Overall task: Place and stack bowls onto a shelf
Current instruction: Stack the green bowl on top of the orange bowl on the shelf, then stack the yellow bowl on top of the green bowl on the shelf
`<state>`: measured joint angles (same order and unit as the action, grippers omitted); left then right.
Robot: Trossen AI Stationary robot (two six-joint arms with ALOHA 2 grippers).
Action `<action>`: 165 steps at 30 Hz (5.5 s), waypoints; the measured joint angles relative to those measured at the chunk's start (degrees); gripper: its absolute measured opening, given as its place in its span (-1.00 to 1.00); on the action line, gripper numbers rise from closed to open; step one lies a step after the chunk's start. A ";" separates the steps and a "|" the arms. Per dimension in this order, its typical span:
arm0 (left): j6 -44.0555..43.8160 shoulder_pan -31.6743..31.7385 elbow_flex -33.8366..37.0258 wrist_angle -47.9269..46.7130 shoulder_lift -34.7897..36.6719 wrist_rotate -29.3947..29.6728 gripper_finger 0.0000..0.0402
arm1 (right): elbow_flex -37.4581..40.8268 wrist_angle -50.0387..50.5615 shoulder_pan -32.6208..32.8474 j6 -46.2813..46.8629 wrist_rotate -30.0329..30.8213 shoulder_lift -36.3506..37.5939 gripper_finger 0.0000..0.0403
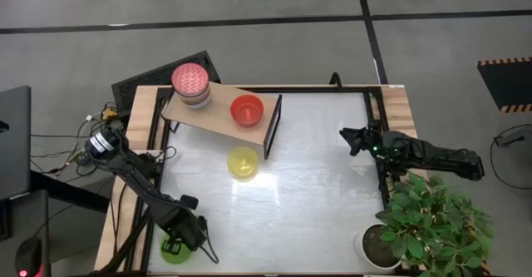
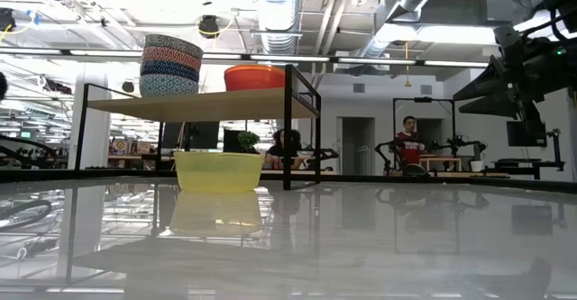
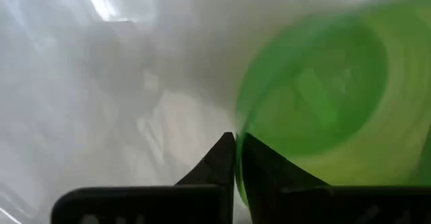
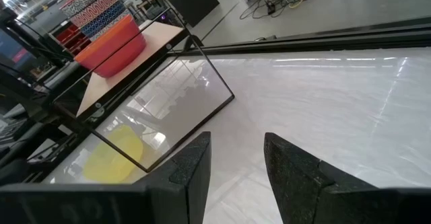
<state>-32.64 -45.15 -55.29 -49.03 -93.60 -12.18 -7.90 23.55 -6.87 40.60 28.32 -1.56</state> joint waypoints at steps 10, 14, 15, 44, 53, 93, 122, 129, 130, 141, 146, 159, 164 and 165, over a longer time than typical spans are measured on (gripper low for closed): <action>-15.05 8.43 -2.72 -0.76 1.49 -2.53 -1.00 | 0.00 0.00 0.00 -0.07 0.00 0.00 -0.19; -22.31 13.20 -6.46 -2.26 3.73 -0.79 -1.00 | 0.00 0.00 0.00 -0.07 0.00 0.01 -0.19; -23.74 14.61 -7.58 -2.59 4.39 0.12 -1.00 | 0.00 0.00 -0.01 -0.07 -0.01 0.01 -0.19; -36.85 59.93 -42.93 -13.64 7.32 29.10 -1.00 | 0.02 0.00 0.02 -0.09 -0.01 0.01 -0.19; -39.23 64.78 -42.93 -18.99 7.30 26.08 -1.00 | 0.02 0.00 0.02 -0.09 -0.02 0.01 -0.19; -40.97 66.54 -42.64 -20.04 3.37 24.89 -1.00 | 0.02 0.02 0.02 -0.59 -0.26 0.02 -0.19; -30.88 66.22 -42.73 -16.96 4.49 19.95 -0.28 | 0.01 0.01 0.02 -0.74 -0.28 0.02 -0.19; -29.32 65.42 -42.73 -16.52 4.98 21.45 -0.57 | 0.02 0.02 0.02 -0.72 -0.37 0.02 -0.19; -28.69 65.40 -42.73 -15.98 4.98 21.61 -0.65 | 0.02 0.02 0.02 -0.72 -0.39 0.02 -0.19; -26.04 65.05 -42.68 -16.17 4.28 22.60 -0.99 | 0.02 0.02 0.02 -0.70 -0.39 0.02 -0.19; -26.70 64.98 -42.40 -16.22 3.37 22.71 -0.99 | 0.02 0.02 0.04 -0.70 -0.38 0.00 -0.19; -18.45 62.88 -42.42 -17.77 5.30 14.68 -0.98 | 0.02 0.02 0.04 -0.70 -0.37 0.00 -0.19; -16.85 54.95 -42.42 -21.29 5.25 11.71 -0.81 | 0.02 0.02 0.03 -0.70 -0.37 0.00 -0.19; -16.37 52.92 -42.42 -21.42 5.18 12.52 -0.75 | 0.02 0.02 0.03 -0.70 -0.37 0.00 -0.19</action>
<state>-49.02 7.77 -97.71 -70.44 -88.43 0.35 -7.88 23.57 -6.85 39.90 27.94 -1.56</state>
